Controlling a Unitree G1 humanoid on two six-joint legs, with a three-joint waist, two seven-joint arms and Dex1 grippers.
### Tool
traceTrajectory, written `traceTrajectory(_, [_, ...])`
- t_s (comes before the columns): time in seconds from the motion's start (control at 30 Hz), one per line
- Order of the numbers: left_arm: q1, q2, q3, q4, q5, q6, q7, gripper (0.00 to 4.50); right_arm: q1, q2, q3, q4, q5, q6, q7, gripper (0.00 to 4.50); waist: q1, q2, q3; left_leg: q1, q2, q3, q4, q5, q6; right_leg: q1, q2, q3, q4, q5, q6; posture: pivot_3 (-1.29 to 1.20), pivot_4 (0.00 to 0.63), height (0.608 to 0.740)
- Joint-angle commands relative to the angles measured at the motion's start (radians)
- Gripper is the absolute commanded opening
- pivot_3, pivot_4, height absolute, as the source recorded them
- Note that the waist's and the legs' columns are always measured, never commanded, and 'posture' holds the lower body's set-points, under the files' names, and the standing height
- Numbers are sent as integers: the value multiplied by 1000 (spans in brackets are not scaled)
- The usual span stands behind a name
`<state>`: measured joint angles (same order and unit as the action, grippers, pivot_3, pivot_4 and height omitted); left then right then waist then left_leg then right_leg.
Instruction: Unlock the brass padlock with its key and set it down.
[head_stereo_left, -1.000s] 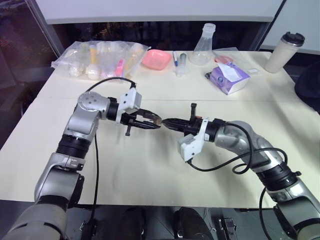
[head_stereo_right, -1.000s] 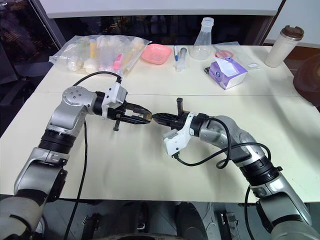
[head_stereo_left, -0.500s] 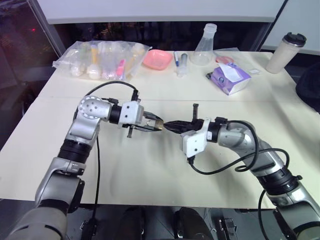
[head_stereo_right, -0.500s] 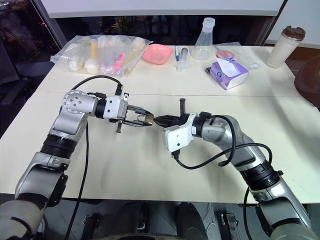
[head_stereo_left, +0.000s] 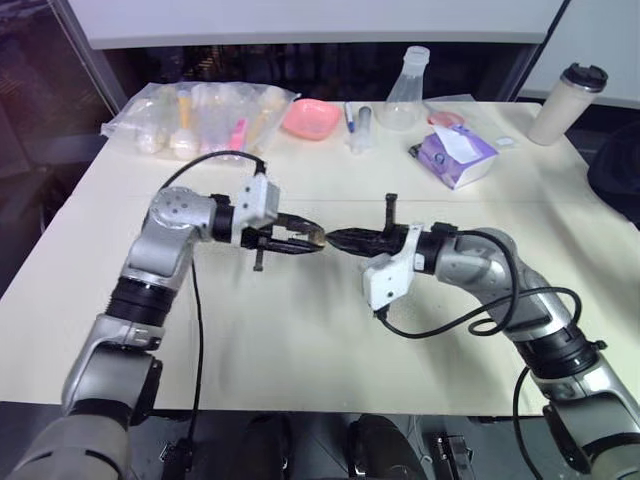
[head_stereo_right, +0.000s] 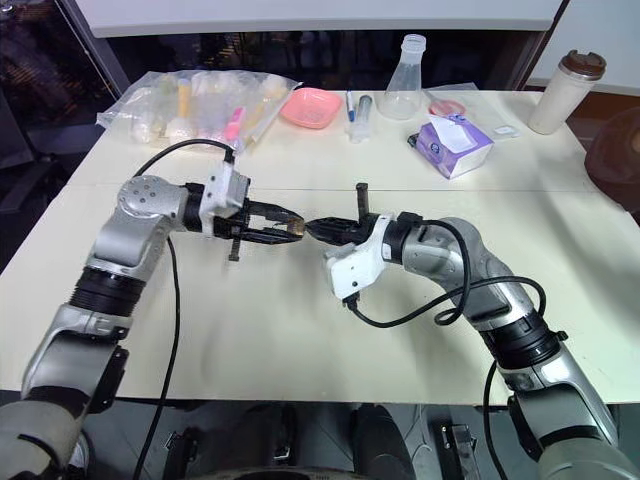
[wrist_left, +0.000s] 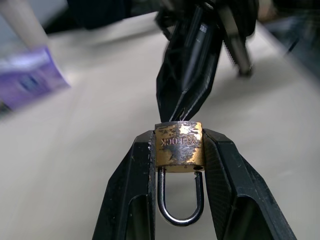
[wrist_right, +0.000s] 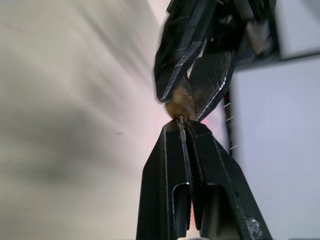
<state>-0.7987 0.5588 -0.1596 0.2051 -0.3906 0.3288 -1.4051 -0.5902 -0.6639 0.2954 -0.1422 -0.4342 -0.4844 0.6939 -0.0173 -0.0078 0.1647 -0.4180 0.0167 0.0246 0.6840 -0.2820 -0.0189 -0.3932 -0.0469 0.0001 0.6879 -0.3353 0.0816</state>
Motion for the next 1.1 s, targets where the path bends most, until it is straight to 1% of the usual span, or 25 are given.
traceTrajectory(0.03, [-44,-5,27,-84,-81,96,-15,733,-13,3,5,10,-27,-58,-35,63,1,0,0,0,0,0,0,0,0,0,0,0,0,0,0,0,150,740])
traceTrajectory(0.1, [-45,-2,25,-86,-68,94,-17,733,-10,3,2,12,-28,-66,-40,63,3,0,0,0,0,0,0,0,0,1,0,0,0,0,0,0,150,740])
traceTrajectory(0.2, [-37,6,9,-77,-28,55,-29,733,-4,-2,-8,15,-30,-73,-46,884,3,0,0,0,0,0,0,0,-1,1,-1,0,0,0,0,0,150,740])
traceTrajectory(0.27, [-33,8,6,-74,-21,43,-34,733,-1,-7,-14,19,-30,-77,-47,1719,3,0,0,0,0,0,0,0,-1,1,-1,0,0,0,0,0,150,740])
traceTrajectory(0.3, [-33,8,6,-73,-22,43,-34,733,0,-10,-18,20,-31,-80,-50,2323,3,0,0,0,0,0,0,0,-1,1,-1,0,0,0,0,0,150,740])
traceTrajectory(0.37, [-33,9,7,-71,-24,43,-35,733,3,-15,-28,20,-37,-86,-62,3224,3,0,0,0,0,0,0,0,-1,1,-1,0,0,0,0,0,150,740])
traceTrajectory(0.4, [-34,9,7,-69,-24,42,-35,733,4,-16,-31,20,-40,-90,-69,3775,2,0,0,0,0,0,0,0,-1,1,-1,0,0,0,0,0,150,740])
traceTrajectory(0.43, [-35,8,8,-67,-23,41,-35,733,3,-16,-34,19,-47,-98,-82,4167,2,0,0,1,0,0,0,0,-1,1,-1,0,0,0,0,0,150,740])
traceTrajectory(0.7, [-59,10,-8,-23,-23,56,-80,733,-31,2,-30,20,-109,-208,-195,4167,2,0,0,1,0,0,0,0,-1,1,0,0,0,0,0,0,150,740])
traceTrajectory(0.83, [-83,9,-5,-4,-33,70,-111,733,-40,4,-11,33,-114,-256,-210,4167,2,0,0,0,0,0,0,0,-1,1,0,0,0,0,0,0,150,740])
traceTrajectory(1.03, [-96,7,-2,3,-30,74,-132,733,-52,-1,9,70,-106,-292,-193,4167,1,0,0,1,0,0,0,0,-1,1,-1,0,0,0,0,0,150,740])
traceTrajectory(1.1, [-91,12,1,-12,-37,82,-140,733,-61,2,14,88,-104,-294,-188,3668,1,0,0,1,0,0,0,0,-1,1,-1,0,0,0,0,0,150,740])
